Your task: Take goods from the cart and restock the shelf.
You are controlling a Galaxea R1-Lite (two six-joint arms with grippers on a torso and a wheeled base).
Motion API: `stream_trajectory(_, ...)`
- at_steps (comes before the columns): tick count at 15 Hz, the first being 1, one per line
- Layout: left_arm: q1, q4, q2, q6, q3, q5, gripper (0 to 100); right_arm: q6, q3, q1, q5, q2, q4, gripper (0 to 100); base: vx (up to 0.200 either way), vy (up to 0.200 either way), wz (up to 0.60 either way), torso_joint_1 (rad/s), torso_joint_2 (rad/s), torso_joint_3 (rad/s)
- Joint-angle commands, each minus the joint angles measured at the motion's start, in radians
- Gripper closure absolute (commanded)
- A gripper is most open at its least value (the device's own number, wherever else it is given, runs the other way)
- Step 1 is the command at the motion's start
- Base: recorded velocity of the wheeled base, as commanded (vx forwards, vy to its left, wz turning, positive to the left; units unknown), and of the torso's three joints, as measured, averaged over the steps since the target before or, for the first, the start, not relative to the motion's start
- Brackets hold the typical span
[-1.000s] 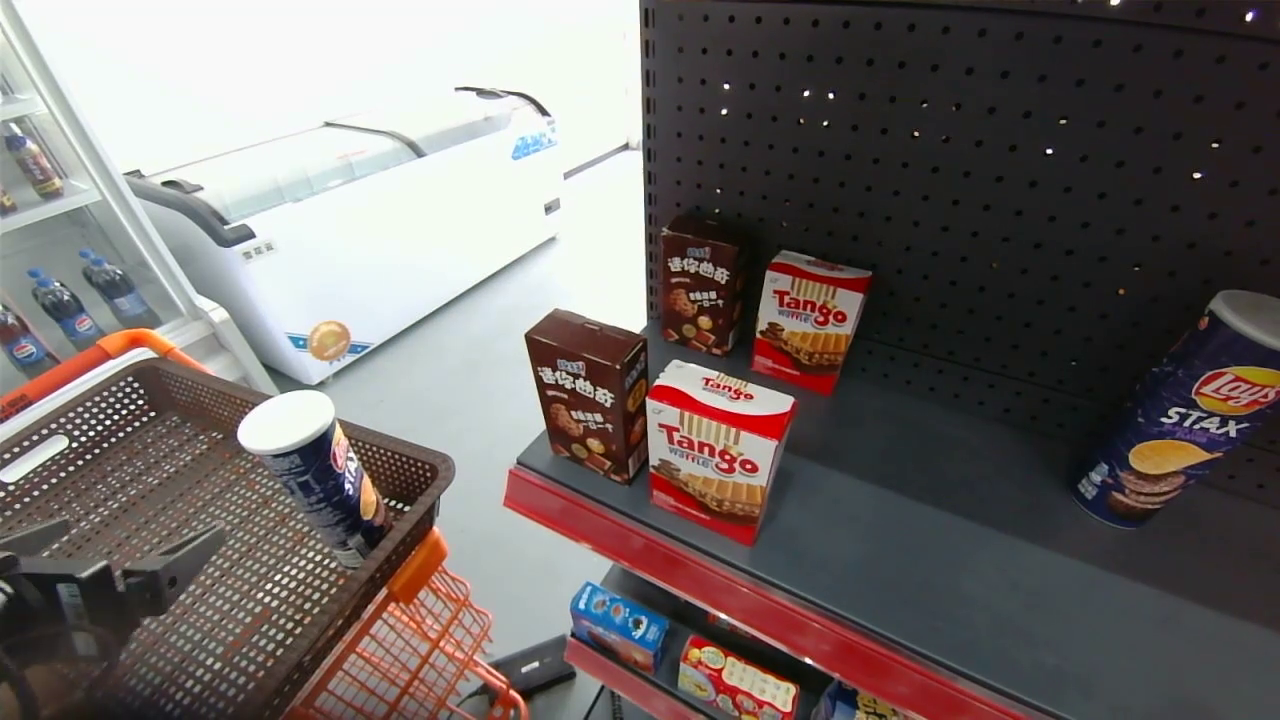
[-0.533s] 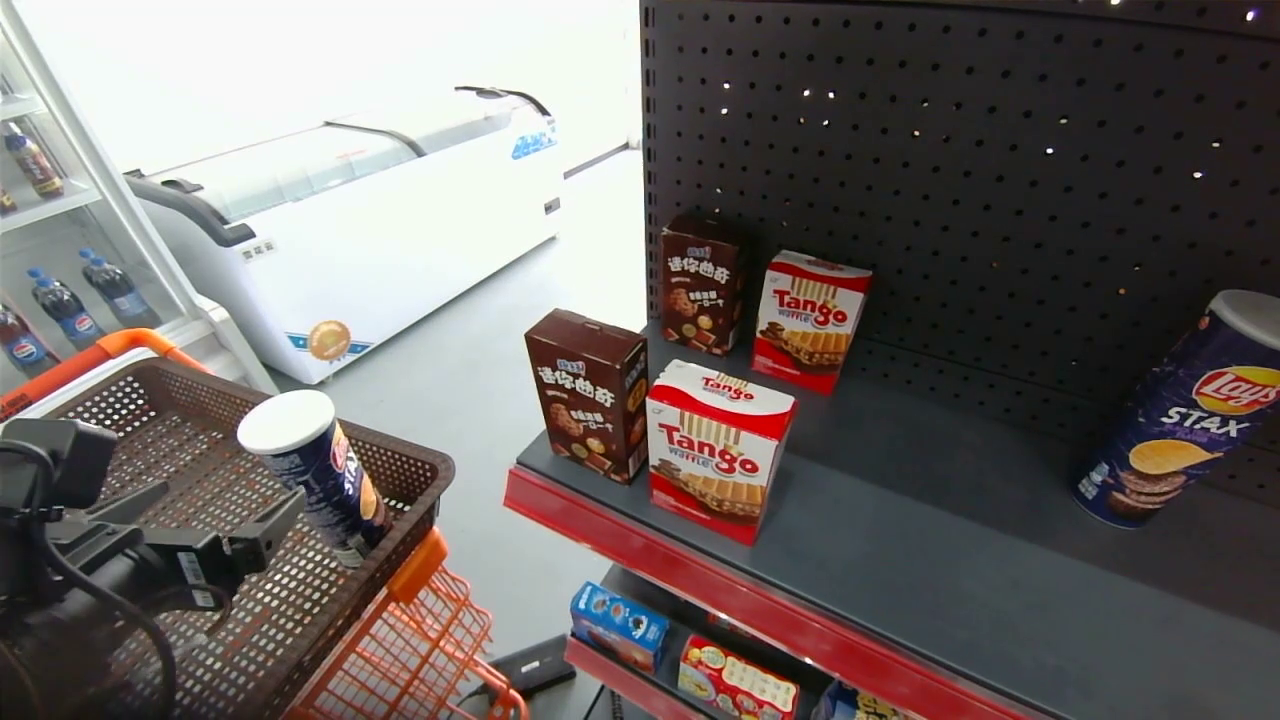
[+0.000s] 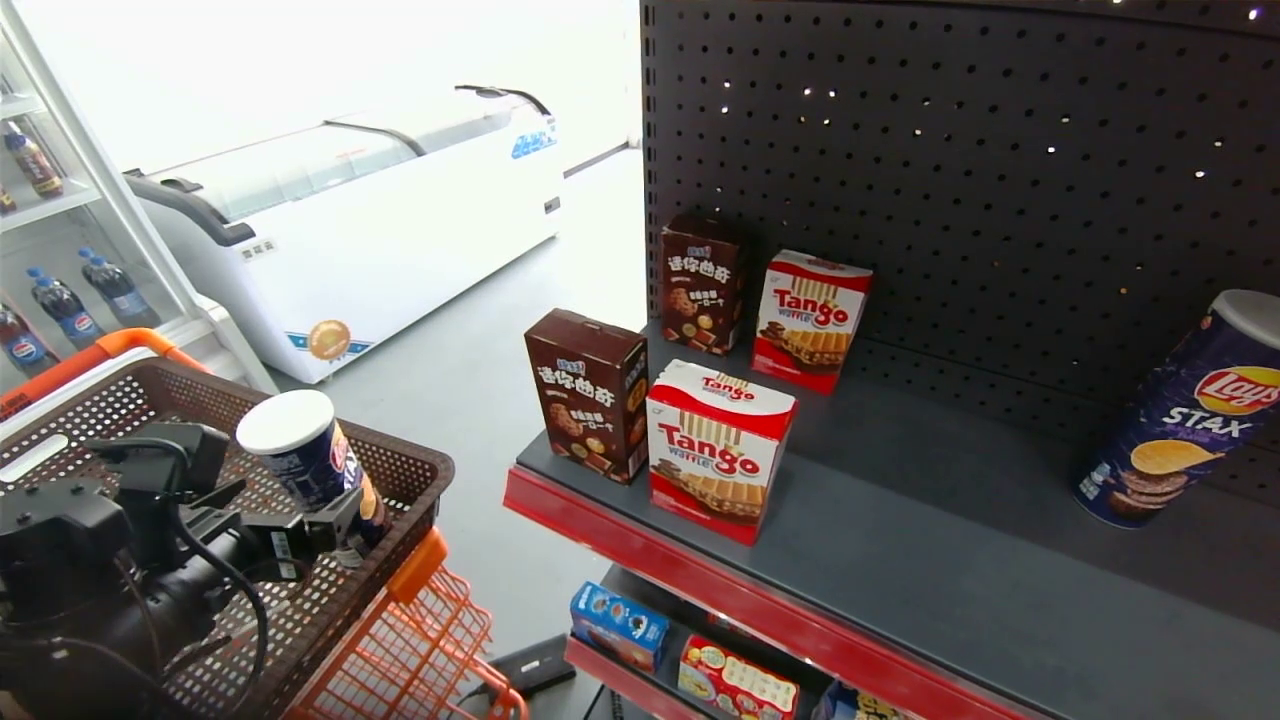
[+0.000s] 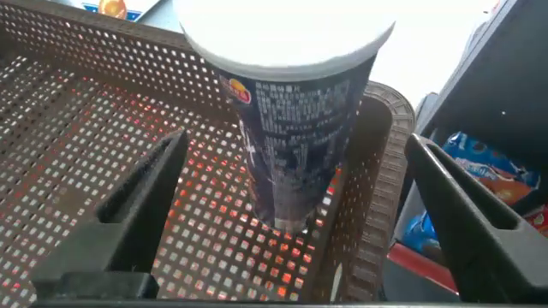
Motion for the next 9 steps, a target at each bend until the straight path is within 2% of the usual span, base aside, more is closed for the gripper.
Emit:
stream_trajectory(1, 0.004, -0.016, 0.102, 0.0, -0.05, -0.001, 0, 0.0, 0.0, 0.001, 0.0, 0.001, -0.001, 0, 0.0, 0.0, 0.0, 0.0, 0.0, 0.0)
stream_trajectory(6, 0.011, -0.022, 0.179, -0.001, -0.134, 0.001, 0, 0.0, 0.0, 0.001, 0.0, 0.001, -0.001, 0, 0.0, 0.0, 0.0, 0.0, 0.0, 0.0)
stream_trajectory(9, 0.012, -0.025, 0.203, -0.004, -0.149, 0.001, 0, 0.0, 0.0, 0.001, 0.0, 0.001, -0.001, 0, 0.0, 0.0, 0.0, 0.0, 0.0, 0.0)
